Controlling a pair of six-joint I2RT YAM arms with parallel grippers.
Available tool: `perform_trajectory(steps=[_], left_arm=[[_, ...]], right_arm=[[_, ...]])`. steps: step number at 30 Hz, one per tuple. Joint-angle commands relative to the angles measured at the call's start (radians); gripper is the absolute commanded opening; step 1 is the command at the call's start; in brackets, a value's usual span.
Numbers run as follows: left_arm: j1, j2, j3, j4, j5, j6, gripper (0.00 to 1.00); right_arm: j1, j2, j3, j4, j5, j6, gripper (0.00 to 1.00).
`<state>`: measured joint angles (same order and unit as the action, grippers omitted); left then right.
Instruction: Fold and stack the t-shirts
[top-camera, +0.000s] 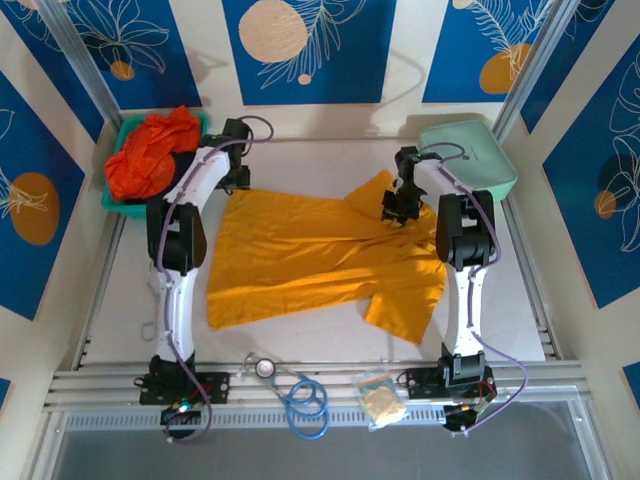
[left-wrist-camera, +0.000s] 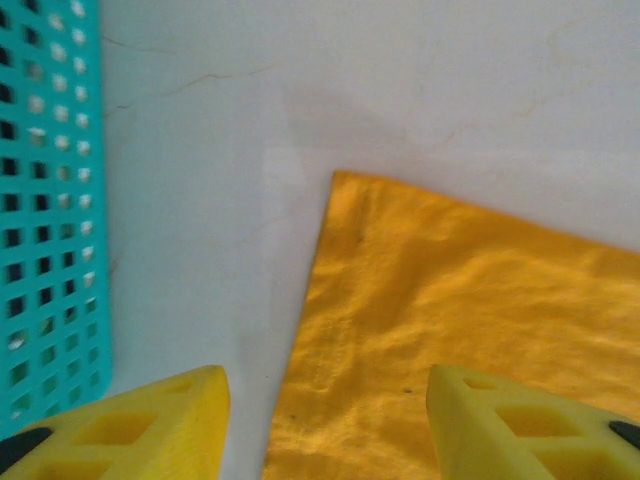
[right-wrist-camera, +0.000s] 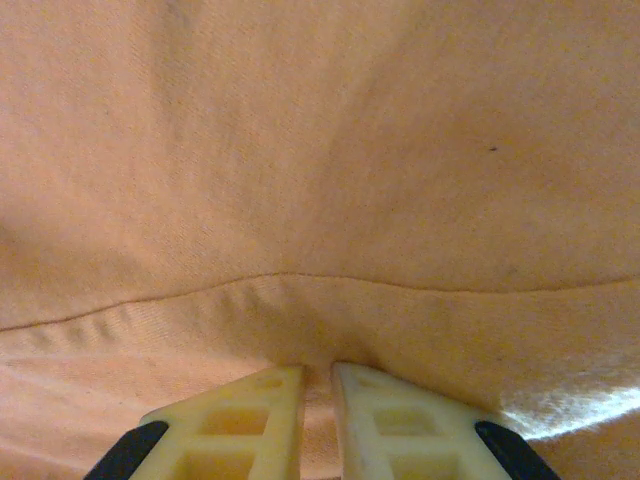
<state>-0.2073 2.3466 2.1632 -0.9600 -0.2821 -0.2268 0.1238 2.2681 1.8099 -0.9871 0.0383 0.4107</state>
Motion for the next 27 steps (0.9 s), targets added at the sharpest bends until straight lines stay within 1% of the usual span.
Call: perform_trajectory(steps=[1,5,10,16,21,27], left_arm=[[0.015,0.08,0.081,-0.058,0.034,0.028,0.53],[0.02,0.127,0.11,-0.044,0.076,0.059,0.5],[0.029,0.171,0.154,-0.022,0.072,0.09,0.5],[0.06,0.215,0.207,-0.012,0.092,0.124,0.48],[0.074,0.233,0.212,0.017,0.166,0.17,0.48],[0.074,0.287,0.267,-0.02,0.248,0.212,0.48]], right_arm=[[-0.004,-0.01,-0.018,-0.05,0.04,-0.009,0.18],[0.015,-0.005,0.02,-0.065,0.031,-0.012,0.18],[0.033,-0.002,0.058,-0.09,0.029,-0.015,0.19],[0.04,-0.031,0.032,-0.095,0.039,-0.023,0.19],[0.04,-0.057,-0.009,-0.085,0.041,-0.024,0.19],[0.042,-0.062,-0.03,-0.079,0.039,-0.022,0.18]])
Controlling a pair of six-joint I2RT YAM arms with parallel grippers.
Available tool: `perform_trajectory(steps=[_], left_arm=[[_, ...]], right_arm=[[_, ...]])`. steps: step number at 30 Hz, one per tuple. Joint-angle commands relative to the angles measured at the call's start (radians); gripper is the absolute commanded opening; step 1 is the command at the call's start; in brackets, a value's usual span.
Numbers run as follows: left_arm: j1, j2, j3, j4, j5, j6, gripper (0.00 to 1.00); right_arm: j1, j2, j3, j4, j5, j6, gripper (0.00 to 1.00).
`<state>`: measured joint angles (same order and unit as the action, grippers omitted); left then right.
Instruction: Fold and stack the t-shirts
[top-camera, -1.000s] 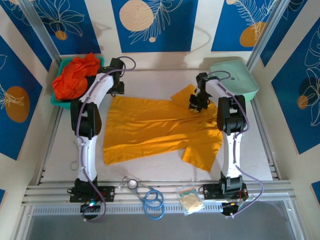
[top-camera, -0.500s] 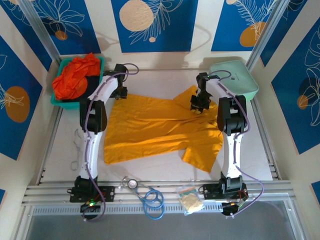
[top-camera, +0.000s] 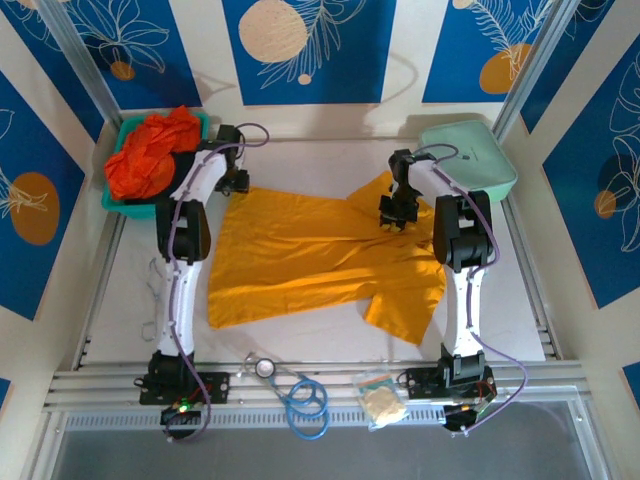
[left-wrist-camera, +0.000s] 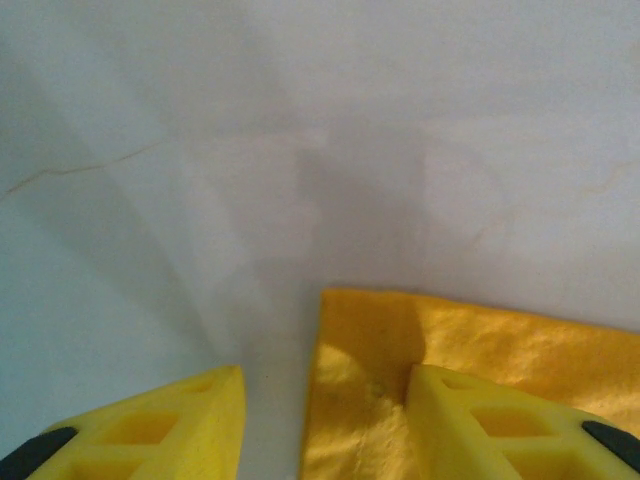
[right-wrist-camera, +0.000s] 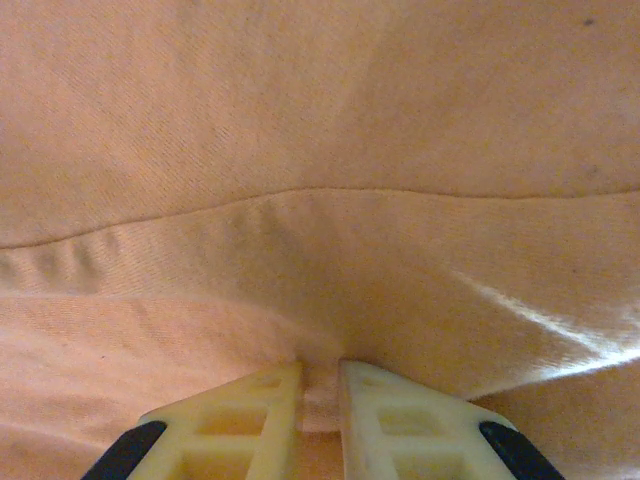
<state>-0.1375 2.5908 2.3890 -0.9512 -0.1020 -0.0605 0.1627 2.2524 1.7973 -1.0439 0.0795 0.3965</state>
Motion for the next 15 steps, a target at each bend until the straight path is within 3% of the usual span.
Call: perform_trajectory(steps=[1,7,9,13,15], left_arm=[[0.004,0.052,0.056,-0.035,0.071,0.05,0.48],[0.003,0.137,0.169,-0.107,0.097,0.1,0.51],[-0.003,0.163,0.203,-0.142,0.095,0.125,0.45],[-0.008,0.163,0.203,-0.152,0.076,0.143,0.44],[-0.008,0.158,0.2,-0.154,0.076,0.146,0.36]], right_arm=[[0.004,-0.045,-0.019,-0.022,-0.003,-0.009,0.18],[0.011,-0.044,-0.022,-0.021,-0.002,-0.013,0.18],[0.013,-0.045,-0.024,-0.02,-0.004,-0.012,0.18],[0.015,-0.043,-0.024,-0.016,-0.012,-0.007,0.18],[0.018,-0.043,-0.023,-0.015,-0.015,-0.007,0.18]])
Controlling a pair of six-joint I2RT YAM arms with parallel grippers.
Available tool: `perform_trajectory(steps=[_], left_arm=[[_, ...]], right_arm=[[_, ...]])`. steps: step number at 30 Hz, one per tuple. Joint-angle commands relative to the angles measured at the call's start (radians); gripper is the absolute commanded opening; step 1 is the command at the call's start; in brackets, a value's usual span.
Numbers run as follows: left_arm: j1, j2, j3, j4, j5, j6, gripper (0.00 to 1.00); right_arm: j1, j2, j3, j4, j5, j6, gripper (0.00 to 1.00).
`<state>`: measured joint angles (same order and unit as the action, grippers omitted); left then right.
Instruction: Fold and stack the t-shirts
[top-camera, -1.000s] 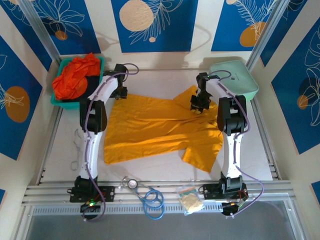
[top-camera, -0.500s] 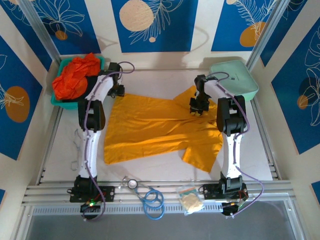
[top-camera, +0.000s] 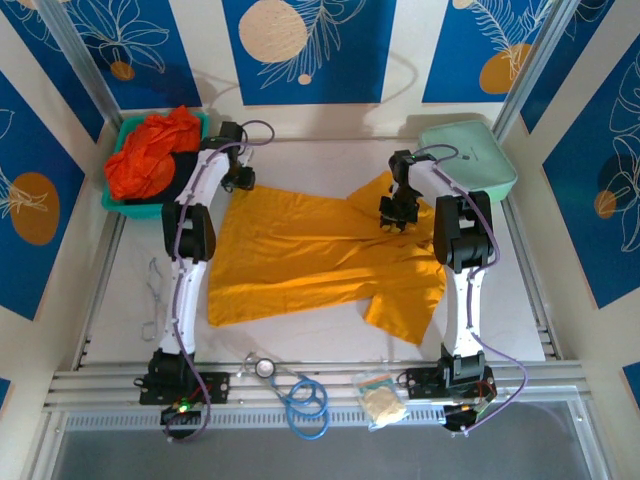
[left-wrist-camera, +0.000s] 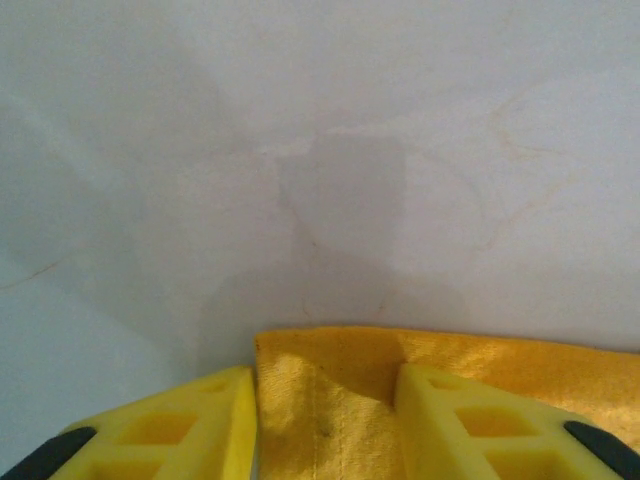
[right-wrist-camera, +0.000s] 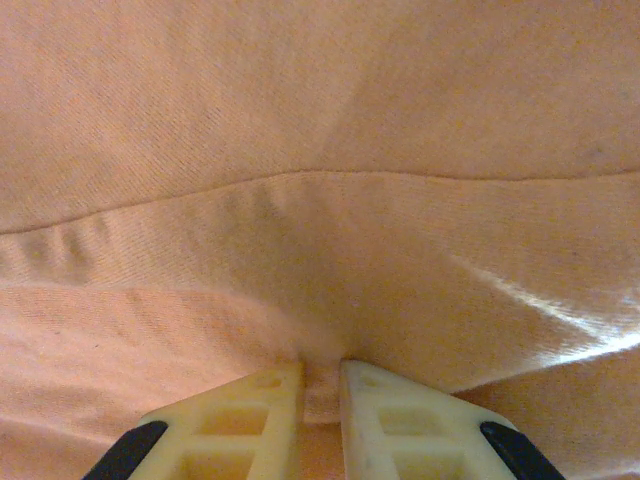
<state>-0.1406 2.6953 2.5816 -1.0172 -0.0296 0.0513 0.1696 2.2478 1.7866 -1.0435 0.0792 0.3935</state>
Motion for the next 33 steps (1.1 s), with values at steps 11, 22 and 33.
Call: perform_trajectory(steps=[11,22,33], left_arm=[[-0.022,-0.108,-0.141,0.012,-0.002,-0.033,0.0],[-0.039,-0.48,-0.479,0.143,0.012,-0.187,0.0],[-0.058,-0.622,-0.755,0.249,0.061,-0.242,0.0]], right_arm=[[0.004,-0.062,0.065,-0.012,-0.001,-0.04,0.27],[-0.048,0.163,0.497,-0.087,0.141,-0.203,0.44],[-0.068,0.39,0.805,-0.149,0.202,-0.279,0.4]])
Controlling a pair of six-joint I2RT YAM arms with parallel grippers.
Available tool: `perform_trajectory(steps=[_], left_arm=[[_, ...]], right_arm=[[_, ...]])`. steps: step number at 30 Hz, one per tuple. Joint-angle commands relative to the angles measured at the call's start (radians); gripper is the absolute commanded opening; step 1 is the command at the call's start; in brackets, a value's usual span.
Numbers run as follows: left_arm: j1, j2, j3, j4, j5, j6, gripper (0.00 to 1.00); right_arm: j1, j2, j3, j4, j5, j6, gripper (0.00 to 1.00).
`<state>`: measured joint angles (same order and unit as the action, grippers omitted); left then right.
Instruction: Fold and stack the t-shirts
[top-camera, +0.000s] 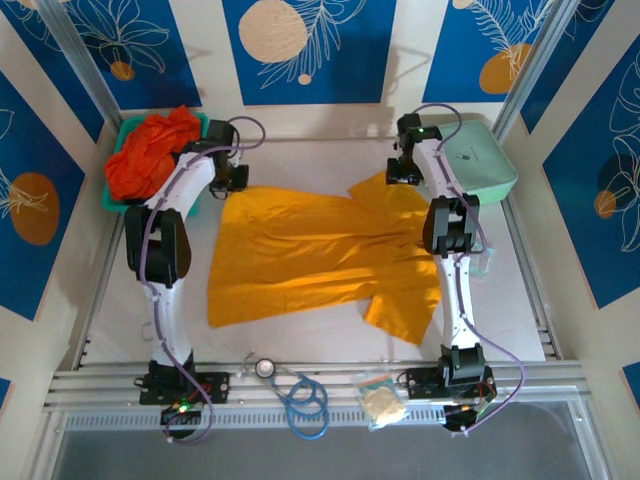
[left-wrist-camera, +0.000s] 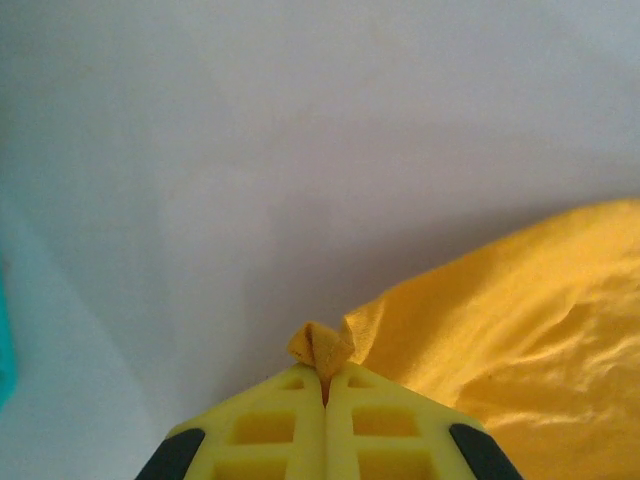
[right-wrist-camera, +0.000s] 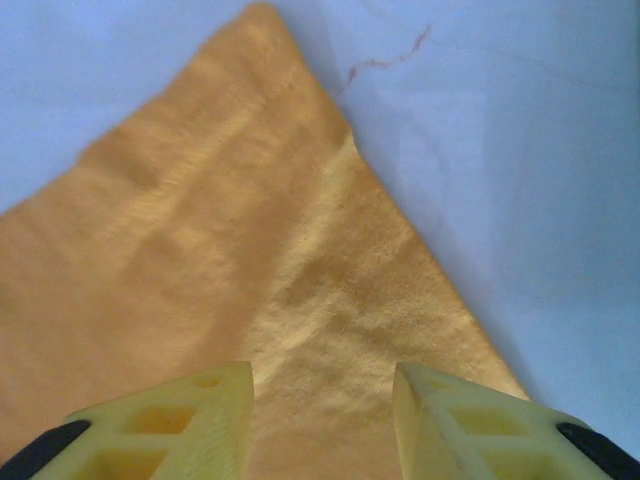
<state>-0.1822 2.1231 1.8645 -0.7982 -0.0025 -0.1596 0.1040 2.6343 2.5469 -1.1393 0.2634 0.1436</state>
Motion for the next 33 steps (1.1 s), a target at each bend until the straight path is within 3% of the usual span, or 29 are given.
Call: perform_trajectory(steps=[1,6,12,15,23,29,33], left_arm=[[-0.018,-0.06,-0.051,0.032,0.035,-0.033,0.0],[-0.023,-0.112,-0.121,0.051,0.035,-0.05,0.0],[-0.023,-0.214,-0.242,0.09,0.032,-0.068,0.0],[-0.023,-0.247,-0.284,0.095,0.013,-0.061,0.0],[-0.023,-0.293,-0.347,0.103,-0.01,-0.046,0.0],[-0.023,-0.293,-0.358,0.12,0.02,-0.061,0.0],[-0.023,-0.293,-0.36,0.123,0.034,-0.067,0.0]], right_arm=[[-0.003,0.004,0.034,-0.055,0.016,-0.024,0.38],[0.004,-0.058,-0.135,-0.063,-0.024,0.05,0.3],[0.049,-0.273,-0.533,0.058,-0.12,0.201,0.3],[0.07,-0.344,-0.616,0.076,-0.121,0.241,0.3],[0.066,-0.412,-0.453,-0.011,-0.043,0.207,0.33],[0.042,-0.3,-0.263,0.024,0.011,0.06,0.35],[0.035,-0.215,-0.224,0.108,0.028,-0.059,0.42]])
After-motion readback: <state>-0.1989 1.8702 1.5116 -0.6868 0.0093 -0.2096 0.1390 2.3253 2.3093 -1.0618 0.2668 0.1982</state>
